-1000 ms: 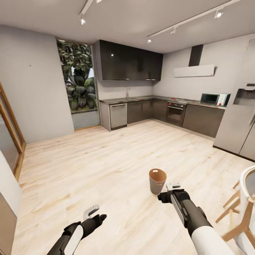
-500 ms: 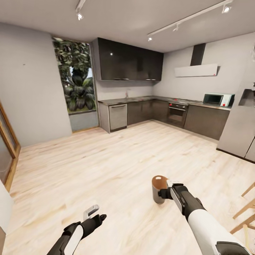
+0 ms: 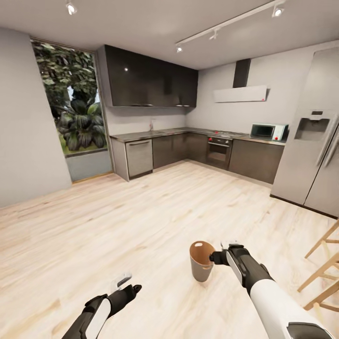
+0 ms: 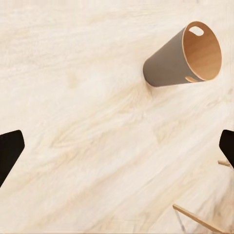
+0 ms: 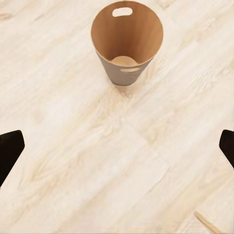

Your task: Put the three can of soda from the living room inside the tash can in the kitchen.

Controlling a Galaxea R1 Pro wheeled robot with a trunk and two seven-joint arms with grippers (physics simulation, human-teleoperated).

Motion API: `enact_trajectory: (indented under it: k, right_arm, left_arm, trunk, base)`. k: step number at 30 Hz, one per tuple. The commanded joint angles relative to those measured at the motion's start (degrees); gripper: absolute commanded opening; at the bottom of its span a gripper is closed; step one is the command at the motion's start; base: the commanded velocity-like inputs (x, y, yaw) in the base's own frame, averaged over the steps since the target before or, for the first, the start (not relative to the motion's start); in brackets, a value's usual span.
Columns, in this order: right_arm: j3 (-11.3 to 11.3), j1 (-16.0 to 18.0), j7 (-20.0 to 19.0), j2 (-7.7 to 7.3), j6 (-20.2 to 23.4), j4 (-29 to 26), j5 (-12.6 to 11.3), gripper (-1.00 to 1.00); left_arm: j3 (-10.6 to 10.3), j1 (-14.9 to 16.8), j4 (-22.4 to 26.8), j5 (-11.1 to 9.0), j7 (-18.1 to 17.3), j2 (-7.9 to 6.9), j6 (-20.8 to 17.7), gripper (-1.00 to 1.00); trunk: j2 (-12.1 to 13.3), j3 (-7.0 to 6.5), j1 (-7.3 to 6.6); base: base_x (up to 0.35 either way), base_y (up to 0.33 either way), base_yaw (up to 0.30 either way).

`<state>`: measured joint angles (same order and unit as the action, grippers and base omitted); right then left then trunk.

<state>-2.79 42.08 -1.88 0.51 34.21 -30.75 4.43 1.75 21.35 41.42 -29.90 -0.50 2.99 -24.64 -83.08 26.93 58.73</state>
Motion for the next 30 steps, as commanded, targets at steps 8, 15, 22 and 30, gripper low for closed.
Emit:
enact_trajectory:
  k: [8, 15, 22, 30]
  right_arm:
    - [-0.7, -0.5, 0.0, -2.41, 0.5, 0.8, -0.1, 1.0]
    - [-0.8, -0.5, 0.0, -2.52, 0.4, 0.8, 0.0, 1.0]
    - [-0.6, -0.5, -0.2, -4.32, 0.5, 0.9, 0.1, 1.0]
    - [-0.6, -4.4, -1.7, -7.33, -2.7, 1.7, 0.0, 1.0]
  left_arm:
    - [0.0, 0.4, 0.0, -0.1, -0.3, -0.68, -0.1, 1.0]
    - [-0.1, 0.4, -0.4, -0.2, -0.2, -0.79, -0.2, 1.0]
    - [-0.1, 0.4, -0.7, -0.2, -0.1, -0.71, -0.2, 1.0]
    - [-0.1, 0.4, -0.7, -0.2, -0.4, -0.74, -0.2, 1.0]
  trunk:
    - [0.0, 0.0, 0.0]
    - [0.0, 0.0, 0.0]
    - [0.0, 0.0, 0.0]
    - [0.0, 0.0, 0.0]
  base:
    - [0.349, 0.0, -0.005]
    - [0.349, 0.0, 0.0]
    - [0.349, 0.0, 0.0]
    - [0.349, 0.0, 0.0]
